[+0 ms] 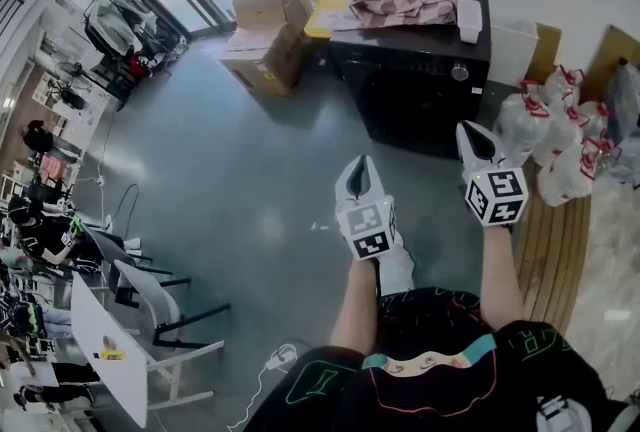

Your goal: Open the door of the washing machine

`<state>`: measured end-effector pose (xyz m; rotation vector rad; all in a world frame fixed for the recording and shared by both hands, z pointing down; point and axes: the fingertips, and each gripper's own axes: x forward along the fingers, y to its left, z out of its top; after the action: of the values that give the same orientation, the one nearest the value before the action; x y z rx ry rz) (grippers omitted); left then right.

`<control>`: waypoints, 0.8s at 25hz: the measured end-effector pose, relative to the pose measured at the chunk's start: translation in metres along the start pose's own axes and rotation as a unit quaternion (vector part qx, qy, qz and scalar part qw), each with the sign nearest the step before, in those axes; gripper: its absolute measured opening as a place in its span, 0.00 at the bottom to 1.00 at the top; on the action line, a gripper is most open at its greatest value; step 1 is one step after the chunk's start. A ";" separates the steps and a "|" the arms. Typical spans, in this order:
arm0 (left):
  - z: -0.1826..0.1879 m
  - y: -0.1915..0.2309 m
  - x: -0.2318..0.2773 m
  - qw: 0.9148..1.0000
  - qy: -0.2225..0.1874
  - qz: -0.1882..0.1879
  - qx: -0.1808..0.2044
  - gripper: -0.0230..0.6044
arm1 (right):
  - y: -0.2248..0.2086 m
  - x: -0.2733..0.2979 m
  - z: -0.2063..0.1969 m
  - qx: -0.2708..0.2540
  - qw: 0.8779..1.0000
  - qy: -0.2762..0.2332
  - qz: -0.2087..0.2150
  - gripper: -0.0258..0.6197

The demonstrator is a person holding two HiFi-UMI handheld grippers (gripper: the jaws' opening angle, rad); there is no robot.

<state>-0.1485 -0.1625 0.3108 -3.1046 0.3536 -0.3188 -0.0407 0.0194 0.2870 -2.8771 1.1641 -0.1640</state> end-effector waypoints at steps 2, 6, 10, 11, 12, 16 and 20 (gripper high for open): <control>-0.007 0.008 0.017 1.000 0.008 -0.001 -0.009 0.05 | -0.004 0.016 -0.006 0.000 1.000 0.009 -0.006 0.04; -0.015 0.029 0.056 0.999 0.021 -0.001 -0.024 0.05 | -0.007 0.057 -0.020 0.003 0.999 0.033 -0.013 0.04; -0.032 0.059 0.093 0.997 0.045 0.009 -0.060 0.05 | 0.001 0.103 -0.038 -0.011 0.997 0.073 -0.002 0.04; -0.036 0.065 0.102 0.996 0.048 0.009 -0.072 0.05 | 0.002 0.114 -0.040 -0.014 0.997 0.080 0.000 0.04; -0.039 0.071 0.111 0.995 0.049 0.007 -0.083 0.05 | 0.002 0.125 -0.040 -0.017 0.996 0.085 0.000 0.04; -0.042 0.097 0.158 0.994 0.054 0.001 -0.097 0.05 | -0.004 0.177 -0.043 -0.021 0.995 0.098 -0.008 0.04; -0.032 0.123 0.203 0.993 0.055 -0.005 -0.100 0.05 | 0.001 0.221 -0.040 -0.024 0.994 0.104 -0.010 0.04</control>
<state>0.0112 -0.3270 0.3799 -3.2943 0.3944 -0.4850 0.1124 -0.1348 0.3454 -2.9720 1.1839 -0.4529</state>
